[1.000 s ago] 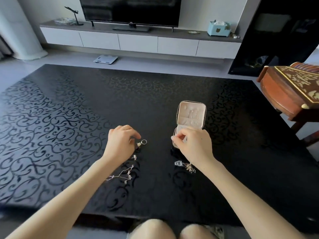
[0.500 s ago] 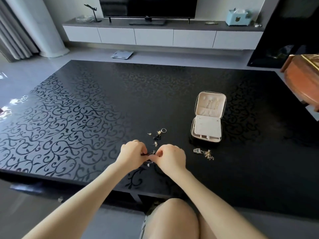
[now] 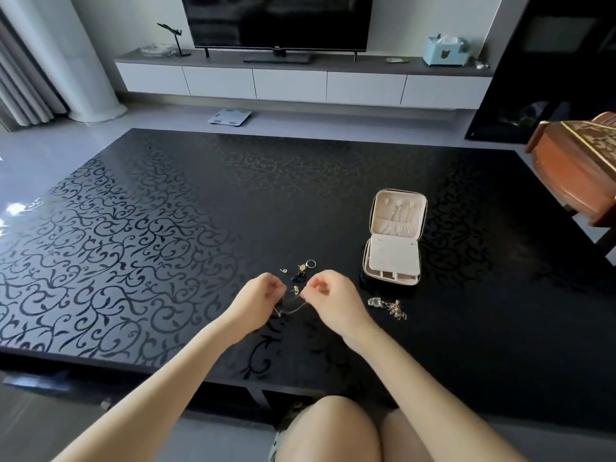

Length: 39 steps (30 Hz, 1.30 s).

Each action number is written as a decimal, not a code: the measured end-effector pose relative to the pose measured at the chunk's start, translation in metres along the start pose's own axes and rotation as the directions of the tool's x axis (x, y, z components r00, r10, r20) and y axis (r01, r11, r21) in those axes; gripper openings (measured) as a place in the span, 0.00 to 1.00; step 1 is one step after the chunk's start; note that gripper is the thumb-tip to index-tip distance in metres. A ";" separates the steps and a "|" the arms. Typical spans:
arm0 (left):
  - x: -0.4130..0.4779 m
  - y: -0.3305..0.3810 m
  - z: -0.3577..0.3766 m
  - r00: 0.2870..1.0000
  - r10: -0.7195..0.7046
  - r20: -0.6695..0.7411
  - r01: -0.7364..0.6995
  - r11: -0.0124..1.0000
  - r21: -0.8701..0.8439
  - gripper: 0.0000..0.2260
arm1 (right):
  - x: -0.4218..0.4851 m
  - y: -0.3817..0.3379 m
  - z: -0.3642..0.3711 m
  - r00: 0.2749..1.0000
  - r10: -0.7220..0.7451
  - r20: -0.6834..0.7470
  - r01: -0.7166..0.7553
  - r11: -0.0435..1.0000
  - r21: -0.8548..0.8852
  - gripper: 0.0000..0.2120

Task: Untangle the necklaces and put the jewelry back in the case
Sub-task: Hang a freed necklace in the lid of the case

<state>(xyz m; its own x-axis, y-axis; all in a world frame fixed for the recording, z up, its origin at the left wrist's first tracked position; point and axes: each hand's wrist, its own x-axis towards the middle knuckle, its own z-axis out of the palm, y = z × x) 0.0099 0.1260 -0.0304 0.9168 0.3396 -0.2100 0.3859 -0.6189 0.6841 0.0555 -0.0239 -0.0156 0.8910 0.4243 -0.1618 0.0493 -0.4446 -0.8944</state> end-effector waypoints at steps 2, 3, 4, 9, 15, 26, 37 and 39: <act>-0.003 0.012 -0.007 0.998 -0.023 0.060 0.043 0.928 -0.370 0.07 | -0.005 -0.015 -0.028 0.999 -0.020 0.044 0.009 0.974 0.224 0.02; -0.004 0.018 -0.009 0.996 0.021 0.086 0.026 0.860 -0.509 0.08 | -0.008 -0.023 -0.041 0.997 -0.036 0.063 0.017 0.959 0.285 0.03; -0.003 0.026 -0.010 0.993 0.066 0.096 0.007 0.787 -0.618 0.08 | -0.010 -0.031 -0.053 0.996 -0.051 0.069 0.028 0.952 0.305 0.04; -0.002 0.062 -0.012 0.946 0.272 0.177 -0.062 0.687 -0.724 0.01 | -0.020 -0.062 -0.109 0.996 -0.094 0.013 0.082 0.923 0.375 0.09; 0.013 0.075 0.008 0.982 0.182 0.057 -0.115 0.805 -0.582 0.02 | -0.027 -0.083 -0.173 0.987 -0.132 -0.089 0.158 0.887 0.434 0.07; 0.045 0.153 -0.020 0.985 0.156 0.072 -0.088 0.820 -0.566 0.04 | -0.021 -0.021 -0.205 0.954 0.202 -0.223 -0.162 0.969 0.188 0.08; 0.071 0.289 -0.020 0.769 0.547 0.331 -0.637 0.702 0.318 0.04 | 0.013 -0.006 -0.206 0.990 0.066 -0.123 -0.068 0.998 -0.013 0.13; 0.077 0.290 -0.012 0.772 0.550 0.319 -0.636 0.681 0.364 0.03 | 0.023 -0.019 -0.210 0.988 -0.011 -0.153 0.034 0.988 0.150 0.10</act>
<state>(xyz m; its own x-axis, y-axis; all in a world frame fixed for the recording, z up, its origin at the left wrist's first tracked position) 0.1912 -0.0188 0.1602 0.9524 -0.3048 -0.0088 -0.2832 -0.8949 0.3448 0.1699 -0.1717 0.0857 0.9489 0.3035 -0.0868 0.0112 -0.3070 -0.9517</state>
